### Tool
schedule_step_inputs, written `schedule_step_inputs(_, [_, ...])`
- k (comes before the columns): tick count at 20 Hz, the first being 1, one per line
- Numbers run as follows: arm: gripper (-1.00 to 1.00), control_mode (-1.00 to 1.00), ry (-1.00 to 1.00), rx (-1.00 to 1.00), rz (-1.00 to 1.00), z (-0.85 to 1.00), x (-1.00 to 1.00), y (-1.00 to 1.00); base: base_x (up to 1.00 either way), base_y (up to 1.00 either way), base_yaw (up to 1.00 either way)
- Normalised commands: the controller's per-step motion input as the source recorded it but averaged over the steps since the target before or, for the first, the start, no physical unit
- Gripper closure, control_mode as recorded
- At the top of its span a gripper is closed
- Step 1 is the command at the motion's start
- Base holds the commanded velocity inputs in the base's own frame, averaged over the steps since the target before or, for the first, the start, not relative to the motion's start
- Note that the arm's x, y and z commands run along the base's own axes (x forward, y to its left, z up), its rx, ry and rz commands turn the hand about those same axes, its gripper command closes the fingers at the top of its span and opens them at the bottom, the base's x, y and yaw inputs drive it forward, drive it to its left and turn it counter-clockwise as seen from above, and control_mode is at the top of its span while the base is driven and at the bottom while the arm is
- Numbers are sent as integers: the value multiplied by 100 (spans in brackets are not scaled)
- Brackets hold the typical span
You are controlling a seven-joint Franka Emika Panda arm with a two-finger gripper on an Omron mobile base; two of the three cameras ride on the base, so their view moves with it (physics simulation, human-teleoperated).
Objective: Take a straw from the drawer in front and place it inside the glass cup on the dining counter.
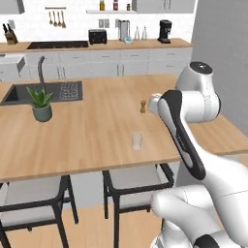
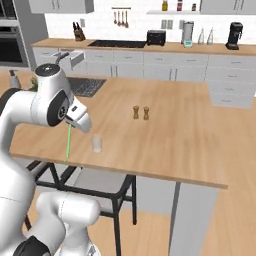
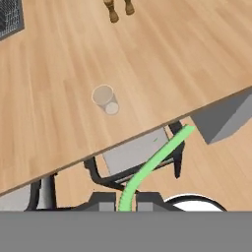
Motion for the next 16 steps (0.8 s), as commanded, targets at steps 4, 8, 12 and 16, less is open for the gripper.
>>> schedule_step_inputs(4, [100,100,0,0,0,0,0,0,100,0,-15])
schedule_step_inputs(8, [100,100,0,0,0,0,0,0,94,0,-25])
schedule_step_inputs(12, [100,-100,0,5,-5,18,10,0,29,0,-11])
schedule_step_inputs(16, [100,-100,-11,23,1,53,0,-16,0,0,0])
